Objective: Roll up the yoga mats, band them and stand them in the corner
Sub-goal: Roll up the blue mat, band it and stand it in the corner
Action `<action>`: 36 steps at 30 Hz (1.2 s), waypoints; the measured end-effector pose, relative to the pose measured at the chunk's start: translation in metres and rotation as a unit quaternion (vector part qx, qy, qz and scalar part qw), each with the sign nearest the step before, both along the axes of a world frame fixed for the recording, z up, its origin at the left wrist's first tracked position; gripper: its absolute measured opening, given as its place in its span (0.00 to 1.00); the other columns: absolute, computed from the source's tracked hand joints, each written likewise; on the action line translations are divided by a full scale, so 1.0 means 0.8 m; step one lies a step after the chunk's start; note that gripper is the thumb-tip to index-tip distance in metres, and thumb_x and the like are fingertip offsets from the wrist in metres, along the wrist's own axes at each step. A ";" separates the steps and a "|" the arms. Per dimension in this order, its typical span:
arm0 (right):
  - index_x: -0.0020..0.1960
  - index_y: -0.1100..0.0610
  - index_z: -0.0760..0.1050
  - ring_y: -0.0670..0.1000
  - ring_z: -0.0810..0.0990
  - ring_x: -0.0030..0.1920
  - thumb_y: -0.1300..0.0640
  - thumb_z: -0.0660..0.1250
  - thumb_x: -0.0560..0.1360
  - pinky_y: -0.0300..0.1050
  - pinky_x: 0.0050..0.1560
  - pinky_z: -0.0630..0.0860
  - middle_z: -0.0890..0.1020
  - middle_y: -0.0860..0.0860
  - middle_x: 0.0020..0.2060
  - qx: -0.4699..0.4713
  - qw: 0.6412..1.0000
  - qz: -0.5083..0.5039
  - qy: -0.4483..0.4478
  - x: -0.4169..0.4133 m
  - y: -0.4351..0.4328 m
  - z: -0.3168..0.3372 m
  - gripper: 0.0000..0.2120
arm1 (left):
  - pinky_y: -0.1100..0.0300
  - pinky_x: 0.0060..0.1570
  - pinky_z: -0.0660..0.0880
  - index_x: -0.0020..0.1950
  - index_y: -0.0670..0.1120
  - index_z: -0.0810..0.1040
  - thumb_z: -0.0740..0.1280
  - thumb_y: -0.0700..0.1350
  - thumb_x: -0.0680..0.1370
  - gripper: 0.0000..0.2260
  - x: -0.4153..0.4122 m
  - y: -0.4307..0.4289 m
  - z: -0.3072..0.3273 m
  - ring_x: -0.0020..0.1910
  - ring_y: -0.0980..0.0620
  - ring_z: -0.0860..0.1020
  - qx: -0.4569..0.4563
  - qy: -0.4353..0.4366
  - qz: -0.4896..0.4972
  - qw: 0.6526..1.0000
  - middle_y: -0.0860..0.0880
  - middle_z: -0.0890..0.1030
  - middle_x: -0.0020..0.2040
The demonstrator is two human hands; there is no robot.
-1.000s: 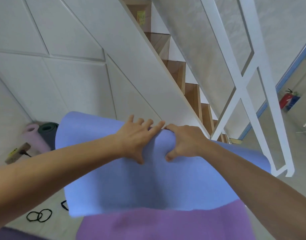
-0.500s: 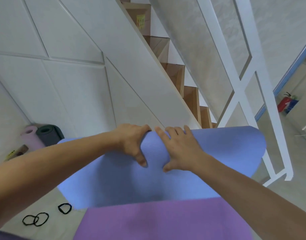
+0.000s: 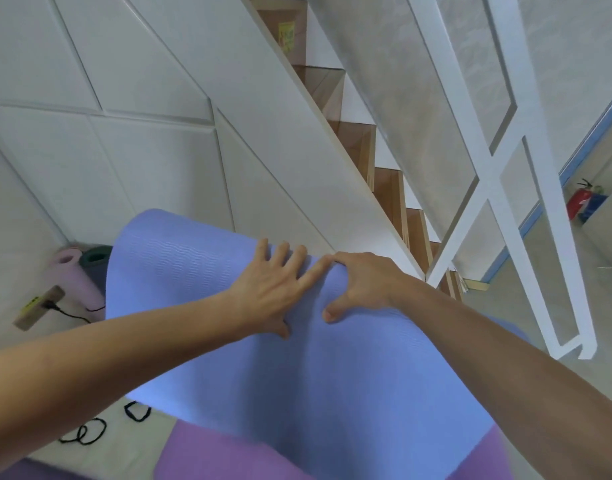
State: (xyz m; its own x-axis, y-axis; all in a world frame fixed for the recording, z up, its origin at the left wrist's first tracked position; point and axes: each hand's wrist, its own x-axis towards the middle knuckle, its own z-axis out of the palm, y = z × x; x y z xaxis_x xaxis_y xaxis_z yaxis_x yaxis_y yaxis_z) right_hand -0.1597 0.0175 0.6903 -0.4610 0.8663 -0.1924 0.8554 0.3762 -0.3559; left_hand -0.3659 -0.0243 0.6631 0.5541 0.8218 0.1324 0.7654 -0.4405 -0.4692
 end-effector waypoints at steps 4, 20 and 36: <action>0.69 0.40 0.65 0.48 0.78 0.52 0.33 0.76 0.59 0.48 0.56 0.75 0.79 0.41 0.53 -0.024 0.999 0.014 -0.017 -0.005 -0.006 -0.003 0.43 | 0.50 0.39 0.70 0.70 0.46 0.63 0.75 0.59 0.54 0.48 -0.007 0.015 -0.005 0.41 0.43 0.74 0.007 -0.029 -0.027 0.999 0.44 0.75 0.49; 0.71 0.39 0.64 0.48 0.78 0.50 0.34 0.78 0.55 0.45 0.49 0.73 0.79 0.40 0.51 0.051 0.998 -0.014 -0.016 -0.003 0.001 -0.008 0.47 | 0.38 0.67 0.60 0.78 0.51 0.36 0.77 0.65 0.57 0.65 -0.011 0.024 0.030 0.69 0.40 0.66 -0.063 0.005 -0.003 0.998 0.45 0.62 0.74; 0.66 0.44 0.69 0.50 0.80 0.52 0.33 0.79 0.56 0.53 0.56 0.77 0.79 0.42 0.56 -0.037 0.964 -0.180 0.193 -0.019 0.014 -0.045 0.43 | 0.52 0.48 0.72 0.79 0.50 0.29 0.67 0.42 0.79 0.47 -0.022 0.040 -0.042 0.72 0.32 0.65 -0.084 -0.426 0.226 0.872 0.37 0.35 0.80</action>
State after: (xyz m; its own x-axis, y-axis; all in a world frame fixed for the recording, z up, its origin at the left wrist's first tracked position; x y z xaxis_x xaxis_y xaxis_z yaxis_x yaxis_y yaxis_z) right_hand -0.1749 0.0291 0.6541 -0.1834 0.9738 -0.1341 0.7241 0.0415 -0.6884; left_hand -0.3838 0.0073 0.6292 -0.0727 0.9783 0.1939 0.9175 -0.0106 0.3976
